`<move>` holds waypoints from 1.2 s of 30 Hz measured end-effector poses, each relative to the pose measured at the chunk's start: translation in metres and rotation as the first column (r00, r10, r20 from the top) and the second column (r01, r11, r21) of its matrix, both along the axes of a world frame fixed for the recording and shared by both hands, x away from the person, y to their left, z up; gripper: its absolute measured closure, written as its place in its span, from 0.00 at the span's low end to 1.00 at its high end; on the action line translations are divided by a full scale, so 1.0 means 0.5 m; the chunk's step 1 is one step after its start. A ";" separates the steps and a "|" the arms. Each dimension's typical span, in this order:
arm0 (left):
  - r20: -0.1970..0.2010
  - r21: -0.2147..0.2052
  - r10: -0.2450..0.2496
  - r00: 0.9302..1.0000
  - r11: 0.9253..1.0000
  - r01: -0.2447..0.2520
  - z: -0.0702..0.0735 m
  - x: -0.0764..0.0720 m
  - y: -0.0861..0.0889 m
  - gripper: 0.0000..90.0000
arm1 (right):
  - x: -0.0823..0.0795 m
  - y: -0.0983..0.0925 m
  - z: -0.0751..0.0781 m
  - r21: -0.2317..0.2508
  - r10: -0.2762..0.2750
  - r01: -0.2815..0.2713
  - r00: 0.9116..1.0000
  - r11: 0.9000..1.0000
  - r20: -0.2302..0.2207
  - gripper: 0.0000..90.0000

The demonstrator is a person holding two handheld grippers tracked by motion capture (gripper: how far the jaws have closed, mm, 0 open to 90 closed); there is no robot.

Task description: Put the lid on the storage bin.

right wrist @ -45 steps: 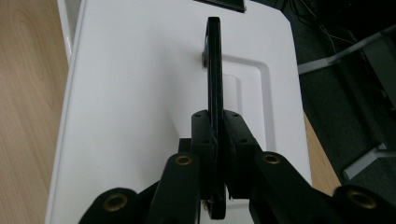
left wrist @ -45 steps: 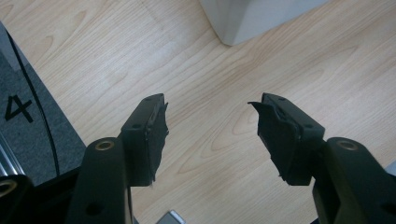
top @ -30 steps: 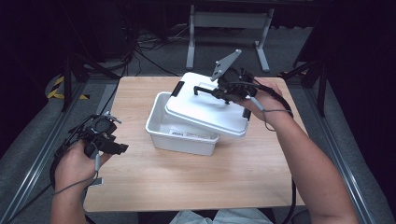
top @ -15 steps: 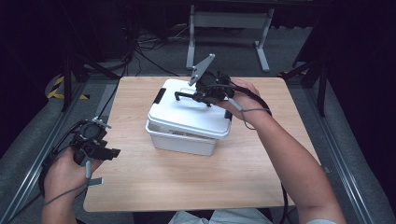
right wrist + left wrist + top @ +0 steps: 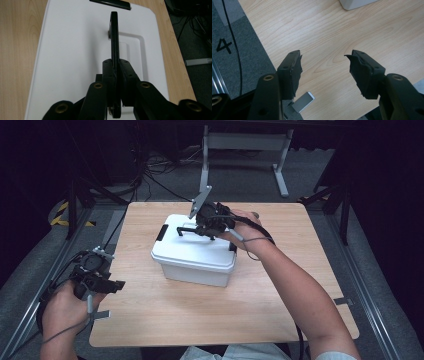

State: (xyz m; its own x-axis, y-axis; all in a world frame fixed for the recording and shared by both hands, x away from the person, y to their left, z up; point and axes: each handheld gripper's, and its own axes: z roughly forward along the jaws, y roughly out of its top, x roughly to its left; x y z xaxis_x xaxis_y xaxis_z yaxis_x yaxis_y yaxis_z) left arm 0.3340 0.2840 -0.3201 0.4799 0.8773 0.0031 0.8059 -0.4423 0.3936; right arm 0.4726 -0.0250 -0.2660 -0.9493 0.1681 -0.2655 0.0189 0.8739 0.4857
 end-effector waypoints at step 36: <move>0.001 0.001 -0.008 1.000 1.000 0.008 0.001 0.004 -0.003 0.47 | -0.009 0.012 -0.033 -0.084 -0.013 0.018 0.998 0.996 0.059 0.93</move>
State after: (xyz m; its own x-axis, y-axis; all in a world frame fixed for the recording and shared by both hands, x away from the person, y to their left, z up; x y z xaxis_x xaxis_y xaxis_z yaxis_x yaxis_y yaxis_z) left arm 0.3360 0.2822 -0.3198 0.4871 0.8733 0.0041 0.8018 -0.4491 0.3941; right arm 0.4680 -0.0192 -0.2826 -0.9294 0.1571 -0.3338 0.0065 0.9117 0.4109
